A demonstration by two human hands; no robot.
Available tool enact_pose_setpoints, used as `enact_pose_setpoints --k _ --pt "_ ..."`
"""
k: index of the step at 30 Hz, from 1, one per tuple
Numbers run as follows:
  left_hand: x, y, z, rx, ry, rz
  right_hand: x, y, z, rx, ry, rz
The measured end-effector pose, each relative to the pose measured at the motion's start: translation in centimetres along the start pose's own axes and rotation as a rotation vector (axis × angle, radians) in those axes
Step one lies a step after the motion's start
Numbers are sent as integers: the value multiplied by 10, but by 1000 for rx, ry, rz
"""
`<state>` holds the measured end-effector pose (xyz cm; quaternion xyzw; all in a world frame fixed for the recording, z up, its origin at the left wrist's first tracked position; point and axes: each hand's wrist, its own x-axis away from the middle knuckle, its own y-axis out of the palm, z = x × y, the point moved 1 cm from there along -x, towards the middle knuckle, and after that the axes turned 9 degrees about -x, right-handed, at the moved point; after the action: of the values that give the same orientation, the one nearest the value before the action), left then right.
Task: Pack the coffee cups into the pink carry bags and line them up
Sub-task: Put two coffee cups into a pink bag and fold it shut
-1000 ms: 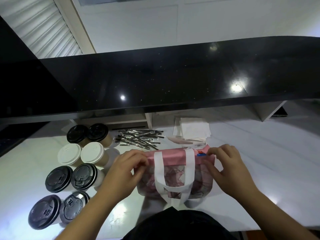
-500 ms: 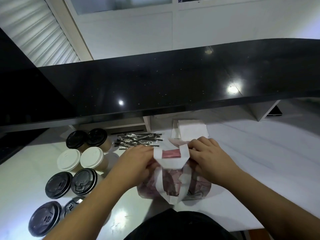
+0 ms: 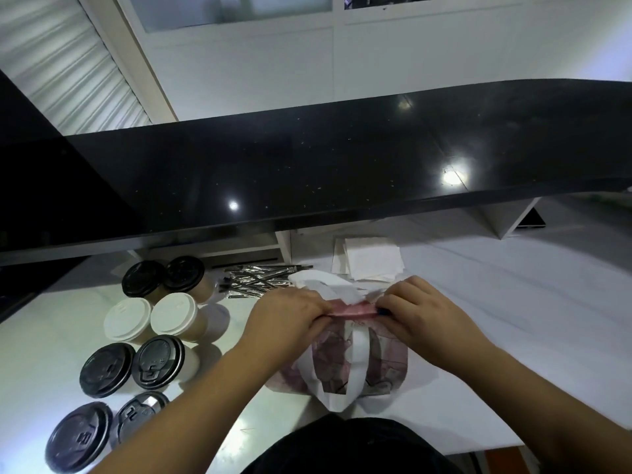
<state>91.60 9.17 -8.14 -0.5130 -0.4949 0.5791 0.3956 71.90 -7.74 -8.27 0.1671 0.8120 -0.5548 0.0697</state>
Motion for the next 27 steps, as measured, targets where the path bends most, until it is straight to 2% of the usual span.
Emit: enact_pose_setpoints --k 7,9,14,17,24,27 --pt "8 -7 -16 7 -62 -29 3 -7 9 -33 19 -14" --pt "18 -9 -31 30 -153 -69 3 -10 15 -60 32 -6" --pt "48 -7 -75 255 -337 -172 9 -16 29 -116 88 -52" --pt "51 -3 -76 355 -371 -146 9 -14 29 -126 101 -66" --pt "50 9 -75 341 -411 -98 6 -18 17 -67 179 -122" --pt "50 13 -76 352 -395 -122 -1 -13 2 47 110 -101"
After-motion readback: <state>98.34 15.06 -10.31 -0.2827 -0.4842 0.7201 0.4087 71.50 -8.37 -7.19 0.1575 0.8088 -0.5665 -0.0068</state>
